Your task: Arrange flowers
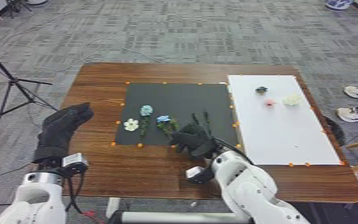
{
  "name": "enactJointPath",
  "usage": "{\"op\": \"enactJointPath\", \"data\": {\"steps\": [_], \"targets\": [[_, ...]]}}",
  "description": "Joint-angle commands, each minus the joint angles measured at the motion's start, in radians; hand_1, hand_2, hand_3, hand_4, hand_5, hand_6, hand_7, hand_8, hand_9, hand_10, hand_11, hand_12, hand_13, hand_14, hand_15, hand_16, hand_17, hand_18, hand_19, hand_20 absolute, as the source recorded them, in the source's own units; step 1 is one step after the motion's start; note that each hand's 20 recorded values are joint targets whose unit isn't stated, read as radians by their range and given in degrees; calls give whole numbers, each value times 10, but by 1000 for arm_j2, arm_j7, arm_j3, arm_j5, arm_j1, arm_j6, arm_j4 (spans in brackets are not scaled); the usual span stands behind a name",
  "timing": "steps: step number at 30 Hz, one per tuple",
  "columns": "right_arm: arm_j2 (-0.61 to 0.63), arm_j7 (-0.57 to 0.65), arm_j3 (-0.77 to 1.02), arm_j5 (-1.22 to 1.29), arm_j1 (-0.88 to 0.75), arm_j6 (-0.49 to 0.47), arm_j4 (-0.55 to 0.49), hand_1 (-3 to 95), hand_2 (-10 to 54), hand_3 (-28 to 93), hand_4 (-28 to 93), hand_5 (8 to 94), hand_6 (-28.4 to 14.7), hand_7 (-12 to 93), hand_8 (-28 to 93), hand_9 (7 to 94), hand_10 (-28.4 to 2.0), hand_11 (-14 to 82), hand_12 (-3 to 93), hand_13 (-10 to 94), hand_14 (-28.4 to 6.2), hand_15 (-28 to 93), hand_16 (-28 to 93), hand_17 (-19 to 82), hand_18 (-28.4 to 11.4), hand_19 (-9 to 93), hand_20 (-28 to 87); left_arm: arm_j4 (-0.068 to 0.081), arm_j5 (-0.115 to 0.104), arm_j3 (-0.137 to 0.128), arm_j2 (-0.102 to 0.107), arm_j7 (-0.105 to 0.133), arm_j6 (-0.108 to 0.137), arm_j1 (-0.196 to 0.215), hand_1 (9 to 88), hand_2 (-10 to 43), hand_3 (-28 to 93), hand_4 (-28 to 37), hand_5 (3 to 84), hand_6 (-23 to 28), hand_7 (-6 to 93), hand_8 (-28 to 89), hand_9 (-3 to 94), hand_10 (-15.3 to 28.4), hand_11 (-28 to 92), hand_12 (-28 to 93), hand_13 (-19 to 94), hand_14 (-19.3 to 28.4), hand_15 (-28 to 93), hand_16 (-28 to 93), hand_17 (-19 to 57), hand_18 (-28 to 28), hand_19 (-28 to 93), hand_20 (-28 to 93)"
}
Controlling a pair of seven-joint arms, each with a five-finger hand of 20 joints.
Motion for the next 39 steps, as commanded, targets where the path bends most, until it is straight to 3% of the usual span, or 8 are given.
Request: {"op": "enactJointPath", "data": {"steps": [1, 17, 23, 30, 39], "targets": [[-16, -14, -8, -17, 26, 19, 16, 298, 223, 601, -161, 710, -10, 179, -105, 812, -128, 121, 116, 845, -107, 596, 342, 413, -259, 926, 526, 5, 3, 9, -3, -4, -10, -9, 269, -28, 720, -177, 513, 22, 204, -78, 508, 127, 214, 143, 407, 161, 187, 4, 62, 116, 86, 178], [26, -55, -1, -17, 12, 21, -23, 284, 217, 609, -161, 713, -5, 187, -106, 814, -131, 127, 119, 843, -107, 600, 342, 413, -261, 926, 528, 0, 5, 9, -7, 6, -1, -2, 270, -28, 720, -176, 513, 21, 203, -77, 508, 127, 214, 143, 407, 161, 187, 4, 62, 116, 86, 178], [36, -58, 2, -70, 33, 6, 8, 279, 215, 615, -163, 718, -4, 188, -106, 820, -132, 128, 122, 842, -108, 602, 341, 413, -262, 927, 530, 0, 1, 7, -8, 10, 1, -1, 270, -27, 720, -176, 513, 21, 204, -78, 508, 127, 215, 143, 407, 161, 188, 4, 62, 116, 87, 178], [7, -52, 5, -132, 49, -80, 59, 279, 214, 613, -164, 703, -10, 185, -105, 793, -133, 120, 119, 834, -108, 605, 344, 406, -261, 924, 531, 1, 0, 10, -10, 12, -1, -5, 270, -27, 719, -176, 511, 20, 205, -78, 508, 127, 214, 143, 407, 161, 188, 4, 62, 115, 86, 179], [-6, -68, -17, -145, 114, -65, 85, 277, 214, 613, -165, 685, -14, 189, -105, 758, -135, 115, 113, 827, -110, 604, 340, 400, -262, 918, 533, 3, -2, 13, -12, 15, 2, -6, 269, -28, 721, -177, 512, 21, 204, -78, 508, 127, 214, 144, 407, 161, 188, 4, 62, 116, 85, 179]]}}
